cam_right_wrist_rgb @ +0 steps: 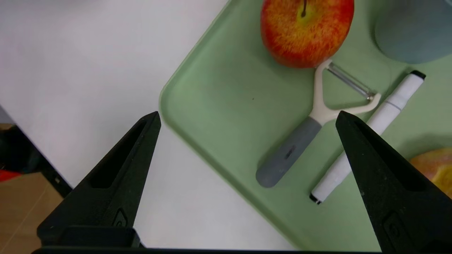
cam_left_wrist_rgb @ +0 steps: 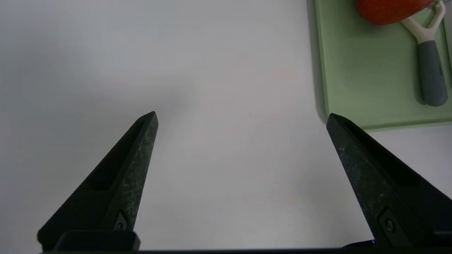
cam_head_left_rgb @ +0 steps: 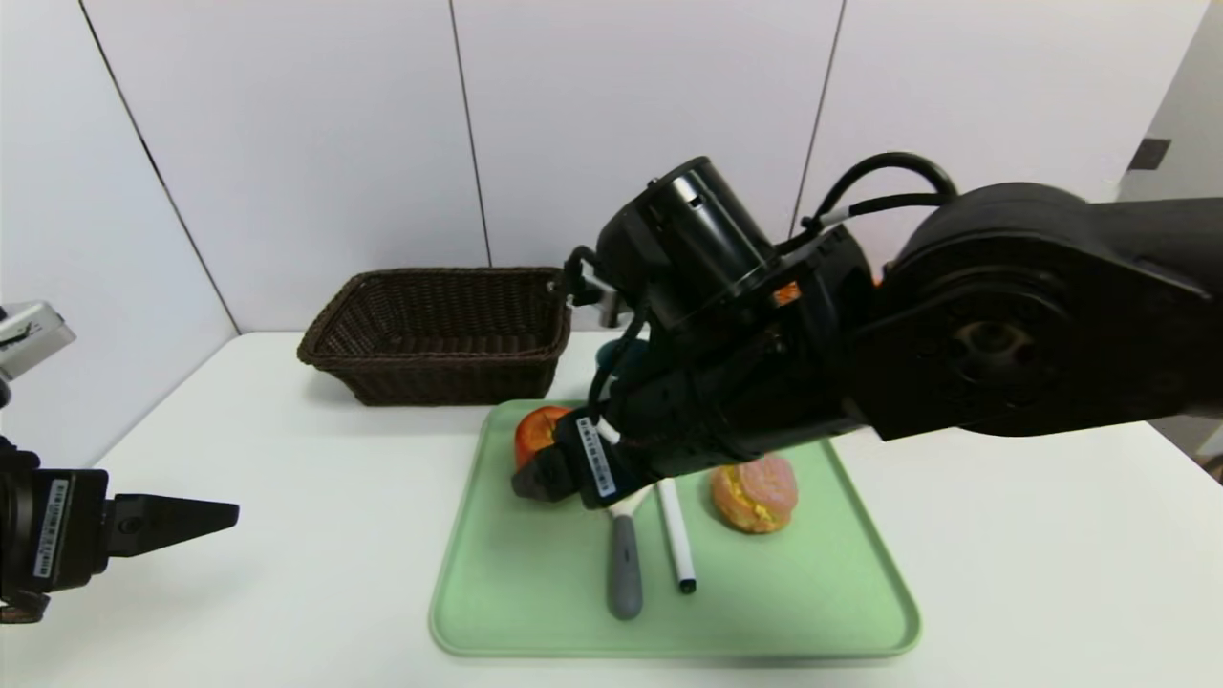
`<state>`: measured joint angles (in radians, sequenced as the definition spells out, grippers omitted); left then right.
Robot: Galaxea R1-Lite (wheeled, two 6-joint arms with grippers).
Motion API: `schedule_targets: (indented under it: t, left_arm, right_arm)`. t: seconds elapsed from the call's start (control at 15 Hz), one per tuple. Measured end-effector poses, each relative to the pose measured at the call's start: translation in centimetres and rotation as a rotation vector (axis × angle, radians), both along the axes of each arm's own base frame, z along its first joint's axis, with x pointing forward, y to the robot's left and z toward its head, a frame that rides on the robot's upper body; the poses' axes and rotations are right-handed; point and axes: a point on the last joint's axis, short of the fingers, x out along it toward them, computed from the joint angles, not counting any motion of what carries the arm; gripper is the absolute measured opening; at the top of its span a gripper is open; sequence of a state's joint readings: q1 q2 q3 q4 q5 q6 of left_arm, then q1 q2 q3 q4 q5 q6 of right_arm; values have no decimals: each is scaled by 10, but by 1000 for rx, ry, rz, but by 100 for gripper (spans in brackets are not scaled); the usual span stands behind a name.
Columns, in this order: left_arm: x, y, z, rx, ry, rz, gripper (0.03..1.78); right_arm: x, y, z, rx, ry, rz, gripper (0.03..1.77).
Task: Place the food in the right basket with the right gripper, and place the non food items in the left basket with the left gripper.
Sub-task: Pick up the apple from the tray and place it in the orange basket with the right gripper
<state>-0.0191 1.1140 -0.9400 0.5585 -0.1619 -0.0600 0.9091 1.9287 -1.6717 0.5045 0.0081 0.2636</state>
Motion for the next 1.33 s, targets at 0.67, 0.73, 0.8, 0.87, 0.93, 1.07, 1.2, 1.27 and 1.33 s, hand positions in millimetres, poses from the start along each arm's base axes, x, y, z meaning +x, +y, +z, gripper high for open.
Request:
schedule_targets:
  t: [0.67, 0.73, 0.8, 0.87, 0.93, 1.07, 1.2, 1.27, 1.33]
  left_arm:
    - [5, -3, -3, 0, 18, -23, 169]
    - [5, -3, -3, 0, 19, -24, 169]
    - [5, -3, -3, 0, 20, -24, 169]
    - [5, -3, -3, 0, 20, -23, 169]
    - [5, -3, -4, 0, 21, -23, 169]
    - [5, -3, -5, 0, 25, -23, 169]
    - [5, -3, -5, 0, 26, -22, 169]
    - [5, -3, -5, -1, 25, -22, 169]
    - [5, -3, -5, -1, 25, -22, 169]
  right_arm:
    - [34, 38, -34, -98, -68, -65, 171]
    - [35, 39, -37, -109, -72, -71, 171]
    - [37, 41, -39, -122, -83, -82, 171]
    - [39, 43, -42, -134, -91, -91, 171]
    - [40, 44, -45, -141, -92, -95, 171]
    - [43, 47, -50, -145, -91, -96, 171]
    - [47, 50, -53, -144, -92, -101, 171]
    - [49, 52, -54, -141, -92, -103, 171]
    - [51, 54, -56, -139, -92, -103, 171]
